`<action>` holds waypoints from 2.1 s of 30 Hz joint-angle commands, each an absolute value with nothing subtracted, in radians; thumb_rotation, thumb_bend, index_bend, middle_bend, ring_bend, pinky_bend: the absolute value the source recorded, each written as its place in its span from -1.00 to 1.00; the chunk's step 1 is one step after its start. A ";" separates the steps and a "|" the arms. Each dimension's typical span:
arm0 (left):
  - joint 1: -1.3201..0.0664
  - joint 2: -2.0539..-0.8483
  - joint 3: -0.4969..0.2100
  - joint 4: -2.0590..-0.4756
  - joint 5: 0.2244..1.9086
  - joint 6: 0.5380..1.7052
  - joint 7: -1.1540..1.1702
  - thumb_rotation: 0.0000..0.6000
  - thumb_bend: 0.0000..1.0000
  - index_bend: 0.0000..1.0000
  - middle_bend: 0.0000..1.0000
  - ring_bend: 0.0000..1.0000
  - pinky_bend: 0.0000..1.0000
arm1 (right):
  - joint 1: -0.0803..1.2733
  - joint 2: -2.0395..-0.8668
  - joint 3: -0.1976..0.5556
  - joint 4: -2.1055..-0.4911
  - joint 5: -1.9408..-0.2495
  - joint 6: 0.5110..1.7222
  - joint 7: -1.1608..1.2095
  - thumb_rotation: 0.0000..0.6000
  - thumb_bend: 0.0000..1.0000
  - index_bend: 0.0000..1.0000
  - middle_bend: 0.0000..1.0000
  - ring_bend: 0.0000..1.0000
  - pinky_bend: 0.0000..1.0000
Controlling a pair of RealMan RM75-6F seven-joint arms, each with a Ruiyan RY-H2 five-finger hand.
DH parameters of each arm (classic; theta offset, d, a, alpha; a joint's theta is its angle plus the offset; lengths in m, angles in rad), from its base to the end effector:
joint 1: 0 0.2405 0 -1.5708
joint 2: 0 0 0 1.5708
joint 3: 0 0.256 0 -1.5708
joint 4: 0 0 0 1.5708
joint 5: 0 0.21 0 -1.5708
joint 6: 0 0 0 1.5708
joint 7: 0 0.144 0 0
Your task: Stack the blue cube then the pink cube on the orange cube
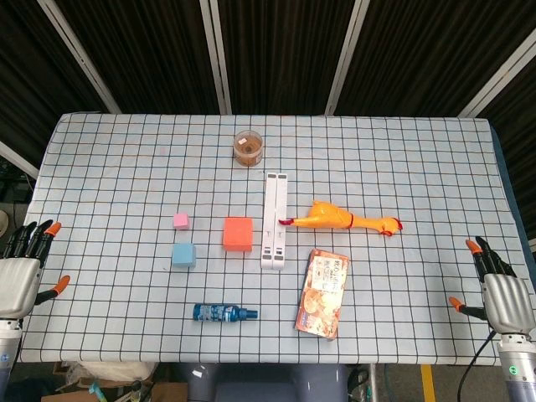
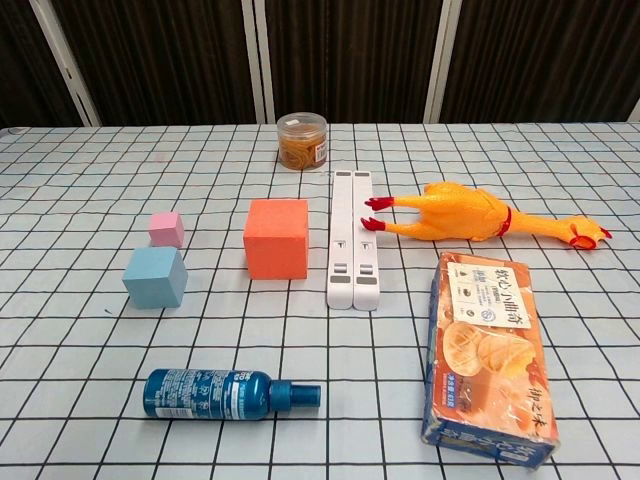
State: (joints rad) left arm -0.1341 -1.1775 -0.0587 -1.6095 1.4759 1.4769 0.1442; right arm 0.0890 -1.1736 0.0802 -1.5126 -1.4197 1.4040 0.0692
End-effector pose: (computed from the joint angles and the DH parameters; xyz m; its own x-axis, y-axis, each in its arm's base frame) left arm -0.2997 0.1975 0.1418 0.4719 -0.0155 0.8815 0.8810 -0.0317 -0.4721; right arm -0.3380 -0.1893 0.1499 0.3576 -0.0421 0.9329 -0.9298 0.0778 0.3599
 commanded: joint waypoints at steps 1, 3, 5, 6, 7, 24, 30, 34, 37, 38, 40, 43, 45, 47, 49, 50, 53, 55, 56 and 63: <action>-0.134 -1.177 -0.058 -1.613 1.478 1.477 0.145 1.00 -0.46 -1.00 -0.91 -1.00 -0.96 | 0.088 -1.173 0.080 -1.512 -1.420 1.405 0.068 1.00 -0.92 -0.83 -0.91 -0.70 -0.50; -0.134 -1.177 -0.057 -1.617 1.480 1.477 0.148 1.00 -0.46 -1.00 -0.91 -1.00 -0.96 | 0.087 -1.172 0.078 -1.512 -1.421 1.406 0.069 1.00 -0.92 -0.83 -0.91 -0.70 -0.50; -0.135 -1.177 -0.056 -1.621 1.482 1.476 0.152 1.00 -0.46 -1.00 -0.91 -1.00 -0.96 | 0.085 -1.171 0.077 -1.514 -1.422 1.409 0.070 1.00 -0.92 -0.83 -0.91 -0.70 -0.50; -0.135 -1.177 -0.055 -1.623 1.485 1.477 0.155 1.00 -0.46 -1.00 -0.91 -1.00 -0.96 | 0.083 -1.170 0.076 -1.515 -1.425 1.412 0.070 1.00 -0.92 -0.83 -0.91 -0.70 -0.50; -0.135 -1.177 -0.054 -1.624 1.486 1.476 0.156 1.00 -0.46 -1.00 -0.91 -1.00 -0.96 | 0.082 -1.169 0.075 -1.515 -1.426 1.413 0.071 1.00 -0.92 -0.83 -0.91 -0.70 -0.50; -0.143 -1.184 -0.055 -1.630 1.457 1.443 0.177 1.00 -0.46 -1.00 -0.88 -1.00 -0.96 | 0.084 -1.155 0.070 -1.535 -1.417 1.392 0.061 1.00 -0.92 -0.83 -0.91 -0.70 -0.50; -0.154 -1.180 -0.056 -1.647 1.449 1.423 0.206 1.00 -0.47 -1.00 -0.88 -1.00 -0.96 | 0.087 -1.141 0.065 -1.547 -1.410 1.370 0.074 1.00 -0.92 -0.83 -0.91 -0.70 -0.50; -0.171 -1.162 -0.061 -1.691 1.440 1.395 0.213 1.00 -0.48 -1.00 -0.88 -1.00 -0.96 | 0.083 -1.136 0.070 -1.548 -1.408 1.380 0.086 1.00 -0.92 -0.83 -0.91 -0.70 -0.50; -0.188 -1.151 -0.075 -1.719 1.429 1.380 0.250 1.00 -0.47 -1.00 -0.88 -1.00 -0.96 | 0.080 -1.133 0.072 -1.547 -1.408 1.386 0.090 1.00 -0.92 -0.83 -0.91 -0.70 -0.50; -0.195 -1.147 -0.079 -1.732 1.421 1.371 0.269 1.00 -0.47 -1.00 -0.86 -1.00 -0.96 | 0.079 -1.132 0.072 -1.548 -1.409 1.387 0.092 1.00 -0.92 -0.83 -0.91 -0.70 -0.50; -0.210 -1.136 -0.088 -1.765 1.394 1.346 0.305 1.00 -0.48 -1.00 -0.80 -1.00 -0.96 | 0.079 -1.133 0.072 -1.547 -1.411 1.389 0.093 1.00 -0.92 -0.83 -0.91 -0.70 -0.50; -0.252 -1.112 -0.107 -1.824 1.323 1.275 0.391 1.00 -0.53 -1.00 -0.55 -1.00 -0.96 | 0.081 -1.135 0.070 -1.544 -1.412 1.384 0.092 1.00 -0.92 -0.83 -0.91 -0.70 -0.50; -0.278 -1.098 -0.119 -1.866 1.274 1.238 0.440 1.00 -0.58 -1.00 -0.27 -0.93 -0.96 | 0.081 -1.136 0.069 -1.544 -1.413 1.383 0.094 1.00 -0.92 -0.83 -0.91 -0.70 -0.50; -0.305 -1.087 -0.130 -1.902 1.239 1.209 0.481 1.00 -0.60 -1.00 -0.02 -0.78 -0.96 | 0.081 -1.135 0.069 -1.544 -1.413 1.382 0.094 1.00 -0.92 -0.83 -0.91 -0.70 -0.50; -0.334 -1.085 -0.144 -1.925 1.211 1.194 0.530 1.00 -0.64 -0.99 0.23 -0.53 -0.83 | 0.081 -1.134 0.069 -1.544 -1.412 1.381 0.096 1.00 -0.92 -0.83 -0.91 -0.70 -0.50; -0.352 -1.089 -0.154 -1.937 1.186 1.186 0.566 1.00 -0.65 -0.97 0.35 -0.37 -0.67 | 0.081 -1.134 0.069 -1.544 -1.412 1.380 0.098 1.00 -0.92 -0.83 -0.91 -0.70 -0.50; -0.396 -1.106 -0.168 -1.960 1.125 1.169 0.646 1.00 -0.66 -0.92 0.56 -0.06 -0.24 | 0.082 -1.133 0.068 -1.544 -1.412 1.379 0.101 1.00 -0.92 -0.83 -0.91 -0.70 -0.50; -0.421 -1.117 -0.172 -1.969 1.089 1.155 0.678 1.00 -0.67 -0.90 0.63 0.06 -0.07 | 0.083 -1.133 0.068 -1.542 -1.412 1.376 0.102 1.00 -0.92 -0.83 -0.91 -0.70 -0.50; -0.431 -1.122 -0.173 -1.972 1.071 1.150 0.692 1.00 -0.68 -0.89 0.66 0.11 -0.01 | 0.083 -1.134 0.068 -1.541 -1.412 1.376 0.103 1.00 -0.92 -0.83 -0.91 -0.70 -0.50; -0.491 -1.190 -0.155 -1.954 0.981 1.129 0.750 1.00 -0.74 -0.88 0.71 0.23 0.15 | 0.086 -1.134 0.068 -1.533 -1.409 1.367 0.117 1.00 -0.92 -0.83 -0.91 -0.70 -0.50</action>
